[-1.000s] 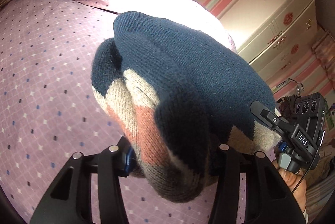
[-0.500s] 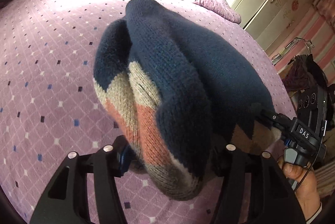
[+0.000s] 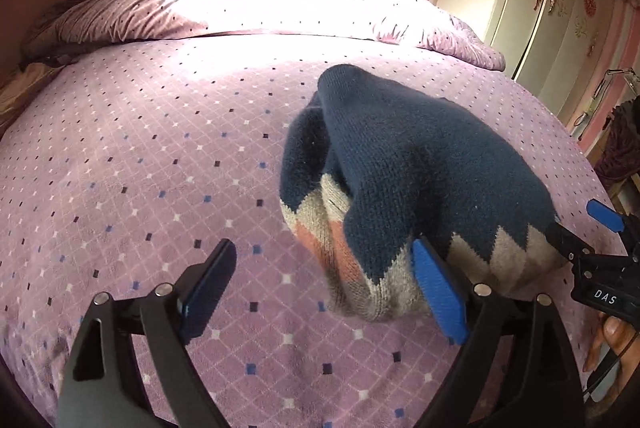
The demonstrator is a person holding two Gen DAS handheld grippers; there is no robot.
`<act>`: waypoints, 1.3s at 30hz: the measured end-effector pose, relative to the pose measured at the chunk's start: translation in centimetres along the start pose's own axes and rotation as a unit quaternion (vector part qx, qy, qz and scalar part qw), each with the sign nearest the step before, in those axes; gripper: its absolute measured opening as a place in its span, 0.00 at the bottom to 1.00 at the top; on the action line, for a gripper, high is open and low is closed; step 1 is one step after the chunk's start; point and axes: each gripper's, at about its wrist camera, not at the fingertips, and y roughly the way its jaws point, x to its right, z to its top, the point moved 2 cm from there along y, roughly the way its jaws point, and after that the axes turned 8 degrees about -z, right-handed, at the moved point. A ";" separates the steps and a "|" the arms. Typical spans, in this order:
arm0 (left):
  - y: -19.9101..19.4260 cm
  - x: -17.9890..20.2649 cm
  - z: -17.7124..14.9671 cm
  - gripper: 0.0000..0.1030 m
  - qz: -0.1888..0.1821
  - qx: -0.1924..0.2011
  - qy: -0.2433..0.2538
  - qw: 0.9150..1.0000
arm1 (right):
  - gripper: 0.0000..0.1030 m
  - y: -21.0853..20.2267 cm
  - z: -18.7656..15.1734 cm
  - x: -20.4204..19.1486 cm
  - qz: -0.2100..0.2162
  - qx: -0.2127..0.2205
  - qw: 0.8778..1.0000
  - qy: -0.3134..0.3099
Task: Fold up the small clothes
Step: 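Lower the bundle onto the bedspread and open the left tool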
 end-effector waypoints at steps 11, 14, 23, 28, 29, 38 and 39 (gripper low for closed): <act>0.9 -1.4 -2.1 0.99 0.027 -0.008 -0.029 0.999 | 0.97 3.2 -2.3 -2.2 -0.036 -0.051 0.997 -0.037; -1.0 -0.2 -1.3 0.99 0.033 0.010 -0.010 0.999 | 0.97 2.1 -2.1 -1.3 -0.020 -0.048 0.999 -0.006; -1.0 -2.0 -0.9 0.98 0.055 -0.026 0.019 0.998 | 0.97 -8.0 -1.8 -1.4 0.035 0.023 0.998 0.051; -8.7 -2.4 -2.2 0.98 0.071 0.001 0.092 0.993 | 0.97 -14.0 -1.9 -2.5 0.048 0.029 0.996 0.069; -10.2 -2.7 -2.8 0.98 0.071 0.004 0.097 0.993 | 0.97 -15.1 -2.1 -3.0 0.046 0.027 0.996 0.069; -20.6 -6.7 -8.3 0.98 0.069 -0.003 0.085 0.994 | 0.97 -22.1 -4.2 -9.3 -0.055 0.009 0.998 0.026; -21.3 -7.2 -8.6 0.98 0.071 -0.006 0.074 0.995 | 0.97 -22.6 -4.5 -9.9 -0.053 0.011 0.998 0.025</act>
